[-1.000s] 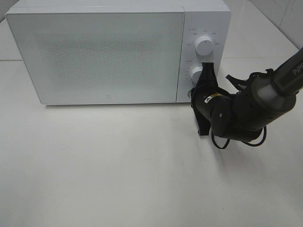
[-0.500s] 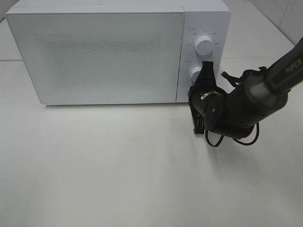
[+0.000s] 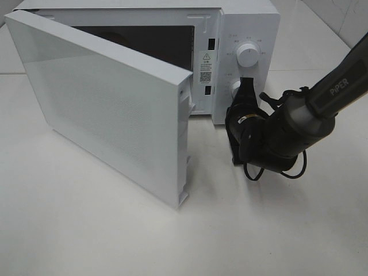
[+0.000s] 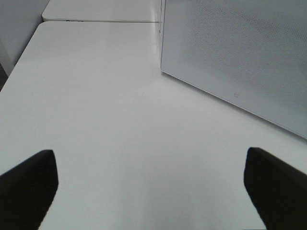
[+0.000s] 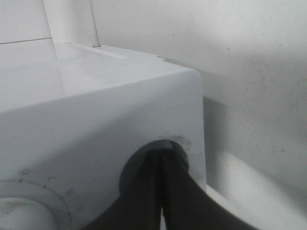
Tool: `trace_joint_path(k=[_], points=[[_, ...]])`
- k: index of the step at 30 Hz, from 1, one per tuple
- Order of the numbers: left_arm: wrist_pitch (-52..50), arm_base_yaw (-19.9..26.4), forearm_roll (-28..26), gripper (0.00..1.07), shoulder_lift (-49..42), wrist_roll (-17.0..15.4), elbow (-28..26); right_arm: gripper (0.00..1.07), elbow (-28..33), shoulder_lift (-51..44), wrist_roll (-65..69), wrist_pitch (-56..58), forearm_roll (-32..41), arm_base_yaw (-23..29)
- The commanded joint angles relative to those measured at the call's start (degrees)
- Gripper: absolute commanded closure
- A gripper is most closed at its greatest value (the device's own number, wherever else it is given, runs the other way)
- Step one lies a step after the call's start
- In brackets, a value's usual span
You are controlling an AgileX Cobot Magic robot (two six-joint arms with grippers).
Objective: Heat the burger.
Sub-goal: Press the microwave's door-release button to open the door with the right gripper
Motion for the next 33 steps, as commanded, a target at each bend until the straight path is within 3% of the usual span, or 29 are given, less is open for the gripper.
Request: trace_joint_path(k=[1, 16, 23, 33], points=[[-0.8, 0.0, -0.2, 0.09, -1.0, 0.0, 0.1, 1.07, -6.4, -1.3, -0.6, -18.1, -7.0, -2.4], [-0.8, 0.0, -0.2, 0.09, -1.0, 0.0, 0.1, 1.07, 0.6, -4.4, 0.7, -6.6, -7.4, -1.4], [-0.8, 0.0, -0.2, 0.09, -1.0, 0.0, 0.1, 1.07, 2.5, -6.6, -2.8, 4.9, -7.4, -0.9], [-0.8, 0.0, -0.1, 0.09, -1.0, 0.0, 0.1, 1.07, 5.8, -9.7, -7.8, 9.9, -7.0, -0.7]])
